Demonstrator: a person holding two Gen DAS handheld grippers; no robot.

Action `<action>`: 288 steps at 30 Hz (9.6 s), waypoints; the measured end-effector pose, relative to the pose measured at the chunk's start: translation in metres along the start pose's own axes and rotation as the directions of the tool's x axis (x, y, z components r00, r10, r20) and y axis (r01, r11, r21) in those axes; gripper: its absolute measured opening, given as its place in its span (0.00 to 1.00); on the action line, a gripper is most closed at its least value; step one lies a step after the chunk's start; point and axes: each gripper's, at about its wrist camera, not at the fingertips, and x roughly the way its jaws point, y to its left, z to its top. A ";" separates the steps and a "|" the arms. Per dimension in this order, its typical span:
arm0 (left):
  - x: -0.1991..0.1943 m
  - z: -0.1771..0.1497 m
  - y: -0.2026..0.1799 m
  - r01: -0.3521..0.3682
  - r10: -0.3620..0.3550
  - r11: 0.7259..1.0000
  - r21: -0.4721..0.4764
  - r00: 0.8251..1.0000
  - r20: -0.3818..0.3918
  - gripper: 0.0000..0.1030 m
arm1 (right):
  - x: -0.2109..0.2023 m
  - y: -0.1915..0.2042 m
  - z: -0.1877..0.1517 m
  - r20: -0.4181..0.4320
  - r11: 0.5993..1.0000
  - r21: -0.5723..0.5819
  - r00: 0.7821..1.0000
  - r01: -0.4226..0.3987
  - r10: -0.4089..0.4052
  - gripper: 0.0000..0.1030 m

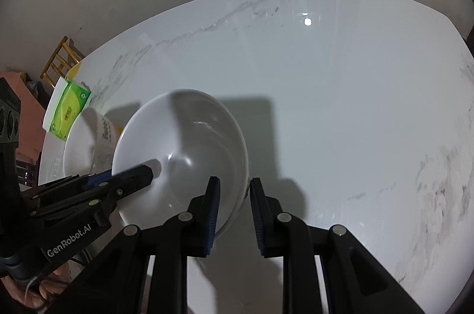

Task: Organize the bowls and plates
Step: 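Lift the blue-banded white bowl with both tools and lower it into the pink bowl, then open both tools and withdraw them from the nested bowls, then move both tools to the white ribbed bowl on the yellow mat and grip its rim, then lift the white ribbed bowl with both tools and carry it over the pink bowl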

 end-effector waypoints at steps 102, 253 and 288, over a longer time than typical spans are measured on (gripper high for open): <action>-0.092 -0.214 -0.001 -0.077 0.079 0.996 0.054 0.996 -0.036 0.15 | -0.085 0.072 -0.207 -0.106 0.986 -0.148 0.990 0.078 -0.095 0.27; -0.106 -0.100 0.019 0.007 -0.004 1.000 -0.020 0.989 0.145 0.18 | -0.112 0.061 -0.077 0.034 0.983 -0.149 0.993 -0.110 0.117 0.19; -0.130 -0.222 0.000 -0.020 0.019 1.000 0.010 0.994 0.112 0.18 | -0.136 0.064 -0.208 -0.041 0.984 -0.156 0.996 -0.082 0.076 0.19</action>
